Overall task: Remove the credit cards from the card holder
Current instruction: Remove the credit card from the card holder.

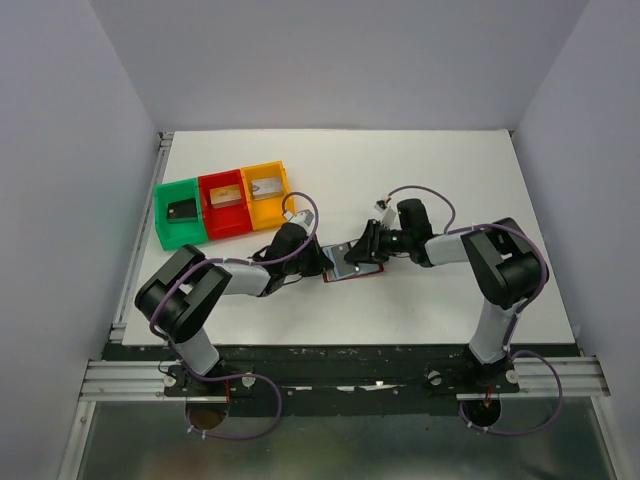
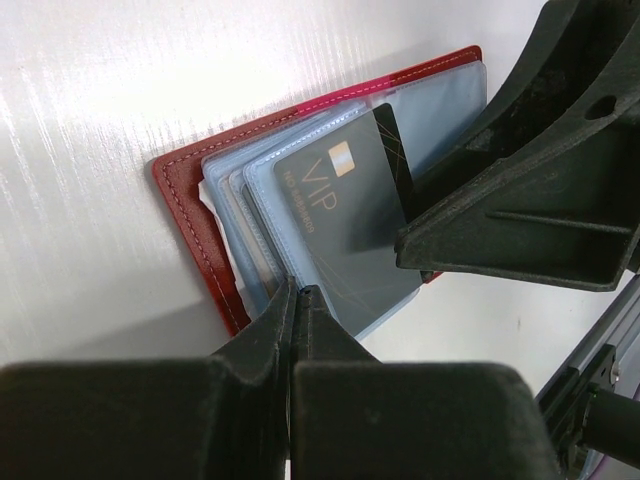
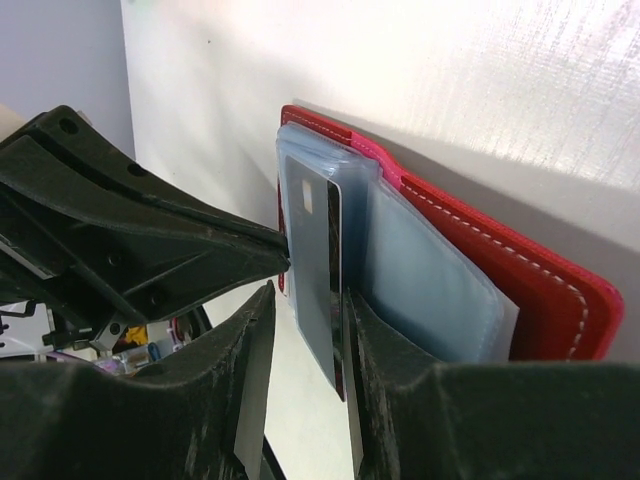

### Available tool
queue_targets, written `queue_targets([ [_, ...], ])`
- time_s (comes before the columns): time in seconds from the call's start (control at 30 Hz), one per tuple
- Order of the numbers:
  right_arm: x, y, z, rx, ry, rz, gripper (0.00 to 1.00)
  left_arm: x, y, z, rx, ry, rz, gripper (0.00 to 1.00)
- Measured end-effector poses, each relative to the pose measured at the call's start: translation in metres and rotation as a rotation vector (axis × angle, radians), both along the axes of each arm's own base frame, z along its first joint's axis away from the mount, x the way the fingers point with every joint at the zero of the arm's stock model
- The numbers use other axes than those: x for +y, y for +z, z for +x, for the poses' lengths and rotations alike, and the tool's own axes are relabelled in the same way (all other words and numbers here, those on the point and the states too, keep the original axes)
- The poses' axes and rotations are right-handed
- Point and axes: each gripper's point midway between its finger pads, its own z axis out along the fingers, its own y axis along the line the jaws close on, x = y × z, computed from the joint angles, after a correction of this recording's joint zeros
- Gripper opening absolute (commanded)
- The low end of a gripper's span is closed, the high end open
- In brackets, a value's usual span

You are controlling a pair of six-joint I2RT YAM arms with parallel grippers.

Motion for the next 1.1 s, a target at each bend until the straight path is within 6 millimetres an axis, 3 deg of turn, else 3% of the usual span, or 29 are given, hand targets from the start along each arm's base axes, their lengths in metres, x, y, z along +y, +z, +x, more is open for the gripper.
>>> queue_targets([
  [0.73,0.005,0.001,-0.006,-0.026,0.062,-0.007,0.40,0.004,0.000,0.000,-0.006,0.014,0.007,0.00],
  [1.1,0.007,0.002,-0.015,-0.012,0.081,-0.023,0.35,0.008,0.000,0.000,-0.012,0.032,0.014,0.00],
])
